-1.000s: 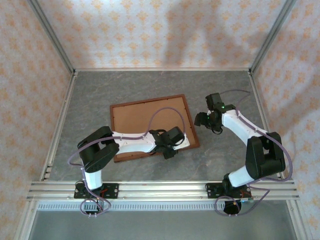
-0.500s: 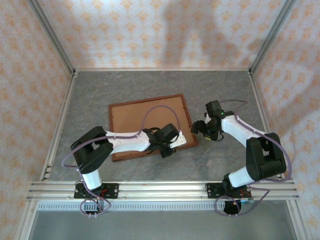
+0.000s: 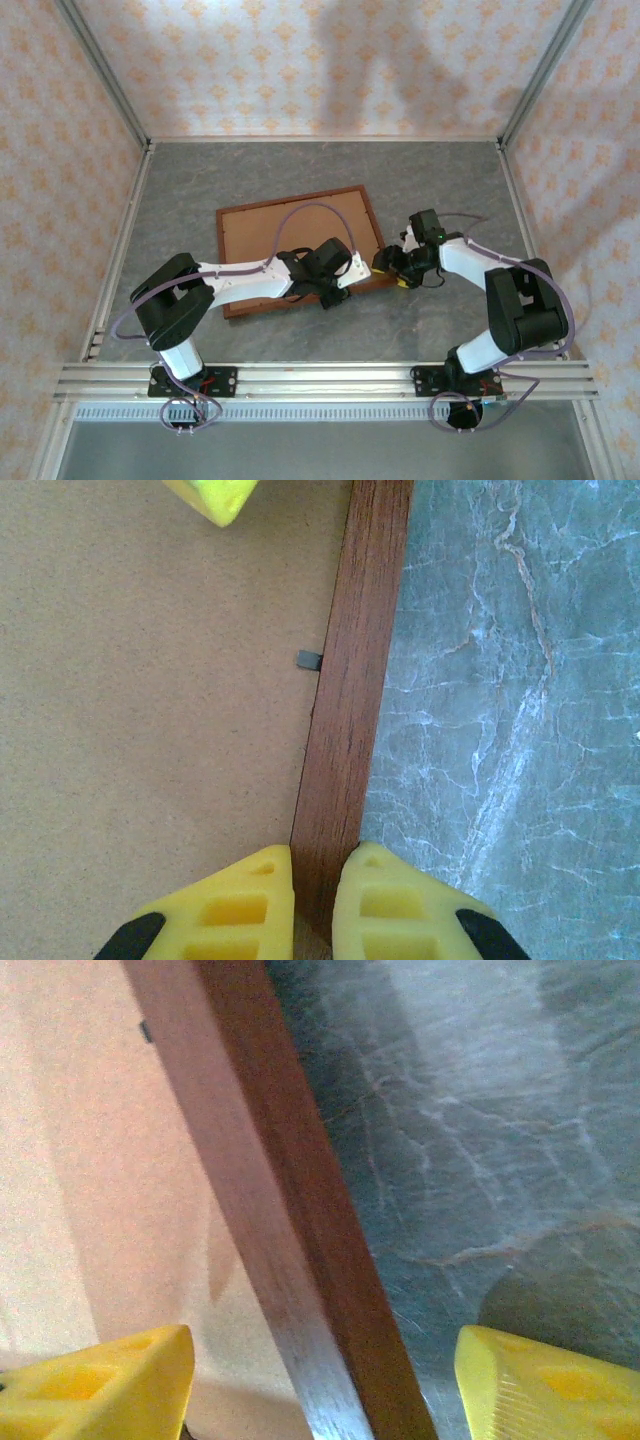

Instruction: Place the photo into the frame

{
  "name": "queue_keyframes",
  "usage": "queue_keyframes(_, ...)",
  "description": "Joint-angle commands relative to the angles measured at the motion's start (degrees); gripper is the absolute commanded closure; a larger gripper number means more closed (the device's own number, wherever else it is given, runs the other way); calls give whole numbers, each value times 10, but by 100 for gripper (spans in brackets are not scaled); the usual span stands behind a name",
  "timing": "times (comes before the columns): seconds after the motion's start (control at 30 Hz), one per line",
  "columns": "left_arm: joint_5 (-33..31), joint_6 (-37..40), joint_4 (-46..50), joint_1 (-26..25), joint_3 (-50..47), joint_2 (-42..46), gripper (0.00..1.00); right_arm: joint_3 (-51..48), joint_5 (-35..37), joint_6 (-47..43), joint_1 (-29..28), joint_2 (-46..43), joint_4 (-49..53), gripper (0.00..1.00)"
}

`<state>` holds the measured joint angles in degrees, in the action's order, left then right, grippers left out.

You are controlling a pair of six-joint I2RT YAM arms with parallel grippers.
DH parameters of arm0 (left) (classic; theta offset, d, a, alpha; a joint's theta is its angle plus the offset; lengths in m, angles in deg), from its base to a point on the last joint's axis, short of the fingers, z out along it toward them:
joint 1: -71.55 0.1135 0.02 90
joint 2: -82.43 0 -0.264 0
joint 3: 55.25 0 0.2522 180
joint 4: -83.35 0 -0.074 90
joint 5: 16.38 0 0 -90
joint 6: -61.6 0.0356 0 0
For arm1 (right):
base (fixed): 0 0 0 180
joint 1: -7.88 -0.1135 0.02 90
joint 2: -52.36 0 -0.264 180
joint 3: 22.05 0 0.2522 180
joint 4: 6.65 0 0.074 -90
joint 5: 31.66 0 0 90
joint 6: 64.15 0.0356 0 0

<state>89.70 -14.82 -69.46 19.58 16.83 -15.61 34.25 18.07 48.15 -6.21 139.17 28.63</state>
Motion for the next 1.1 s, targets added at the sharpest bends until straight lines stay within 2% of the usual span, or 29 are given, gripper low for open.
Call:
queue_keyframes(0.0, 7, -22, -32, 7, 0, 13, 97, -10, -20, 19, 1, 1, -32, 39)
queue_keyframes(0.13, 0, -21, -30, 7, -3, 9, 95, -11, -11, 16, 1, -7, -25, 50)
queue_keyframes(0.27, -12, -18, -28, 7, -7, 6, 89, -10, -14, 21, 0, -13, -23, 58)
queue_keyframes(0.4, -32, -12, -23, 4, -7, 8, 78, -6, -14, 25, 0, -21, -14, 64)
queue_keyframes(0.53, -57, -6, -21, -5, -12, 22, 57, 0, -15, 29, 0, -28, -3, 68)
queue_keyframes(0.8, -141, -4, -40, -28, -51, 100, 27, 18, -24, 43, 0, -39, 17, 73)
queue_keyframes(0.9, -192, 5, -40, -45, -67, 133, 21, 24, -26, 51, -2, -45, 26, 74)
queue_keyframes(1.07, -254, 28, -27, -69, -79, 172, 16, 45, -30, 61, -6, -45, 47, 75)
